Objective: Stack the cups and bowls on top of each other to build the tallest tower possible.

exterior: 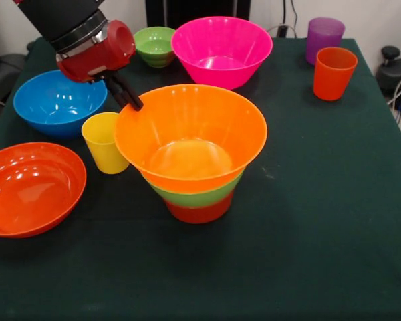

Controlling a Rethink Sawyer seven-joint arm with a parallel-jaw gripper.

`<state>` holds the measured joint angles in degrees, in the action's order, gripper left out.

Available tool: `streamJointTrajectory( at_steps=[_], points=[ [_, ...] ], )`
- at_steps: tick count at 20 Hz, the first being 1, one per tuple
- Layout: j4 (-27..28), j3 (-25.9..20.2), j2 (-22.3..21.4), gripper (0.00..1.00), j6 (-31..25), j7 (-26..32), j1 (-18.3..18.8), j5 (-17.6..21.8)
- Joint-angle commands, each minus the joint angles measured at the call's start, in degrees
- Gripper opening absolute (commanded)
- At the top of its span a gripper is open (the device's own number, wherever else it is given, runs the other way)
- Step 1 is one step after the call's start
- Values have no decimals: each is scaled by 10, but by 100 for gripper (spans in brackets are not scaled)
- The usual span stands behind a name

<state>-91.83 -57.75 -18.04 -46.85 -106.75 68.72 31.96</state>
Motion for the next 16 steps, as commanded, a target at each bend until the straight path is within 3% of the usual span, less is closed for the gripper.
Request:
streamJointTrajectory(
  at_steps=[1, 8, 16],
  points=[
    [-52, 2, 16, 0, 24, 115, -21, 28],
    [-73, 4, 5, 0, 53, 74, -35, 26],
    [-83, 12, 6, 0, 72, 72, -35, 30]
  ],
)
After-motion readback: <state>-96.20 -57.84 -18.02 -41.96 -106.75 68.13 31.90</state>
